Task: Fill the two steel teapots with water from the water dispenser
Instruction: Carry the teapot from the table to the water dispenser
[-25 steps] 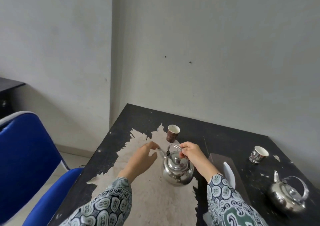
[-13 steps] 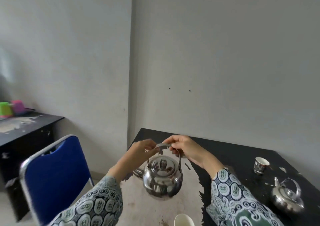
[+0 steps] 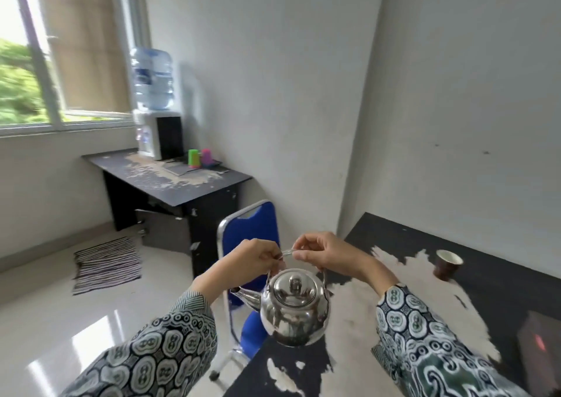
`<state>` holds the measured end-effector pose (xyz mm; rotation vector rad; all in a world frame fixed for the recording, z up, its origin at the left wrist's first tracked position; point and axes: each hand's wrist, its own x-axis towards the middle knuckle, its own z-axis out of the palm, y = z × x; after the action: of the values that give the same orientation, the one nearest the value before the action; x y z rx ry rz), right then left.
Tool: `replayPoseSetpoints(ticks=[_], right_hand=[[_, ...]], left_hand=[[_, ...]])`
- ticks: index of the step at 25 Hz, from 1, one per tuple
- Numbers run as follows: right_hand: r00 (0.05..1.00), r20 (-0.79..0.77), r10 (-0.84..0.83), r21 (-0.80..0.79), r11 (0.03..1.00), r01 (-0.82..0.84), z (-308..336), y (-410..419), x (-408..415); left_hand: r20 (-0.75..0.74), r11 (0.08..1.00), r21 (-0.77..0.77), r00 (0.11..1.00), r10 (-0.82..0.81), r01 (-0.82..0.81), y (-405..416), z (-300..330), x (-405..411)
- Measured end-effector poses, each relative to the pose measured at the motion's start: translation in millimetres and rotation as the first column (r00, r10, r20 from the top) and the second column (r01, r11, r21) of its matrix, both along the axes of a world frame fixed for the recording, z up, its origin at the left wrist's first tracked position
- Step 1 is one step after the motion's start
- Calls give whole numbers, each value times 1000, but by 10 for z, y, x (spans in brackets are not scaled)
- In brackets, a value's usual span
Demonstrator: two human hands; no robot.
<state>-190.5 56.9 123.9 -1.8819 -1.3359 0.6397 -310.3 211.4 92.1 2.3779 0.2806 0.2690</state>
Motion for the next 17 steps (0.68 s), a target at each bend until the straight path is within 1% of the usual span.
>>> replayPoseSetpoints(ticks=[1, 5, 9, 14, 17], right_hand=[[999, 8, 43, -3, 999, -43, -43, 278, -72], [987, 20, 161, -4, 987, -161, -206, 1279, -322], [968, -9, 252, 9, 968, -251, -403, 2489, -555], [947, -31, 319, 17, 948, -319, -487, 4040, -821], [941, -27, 337, 36, 941, -336, -496, 4831, -914]], left_hand=[[2, 999, -1, 999, 50, -50, 209, -23, -152], [-13, 986, 71, 988, 151, -150, 1004, -95, -590], [-50, 972, 128, 977, 206, -198, 2104, -226, -911], [-99, 961, 62, 956, 275, -270, 3529, -274, -1264], [-82, 945, 5, 941, 328, -328, 4262, -280, -1389]])
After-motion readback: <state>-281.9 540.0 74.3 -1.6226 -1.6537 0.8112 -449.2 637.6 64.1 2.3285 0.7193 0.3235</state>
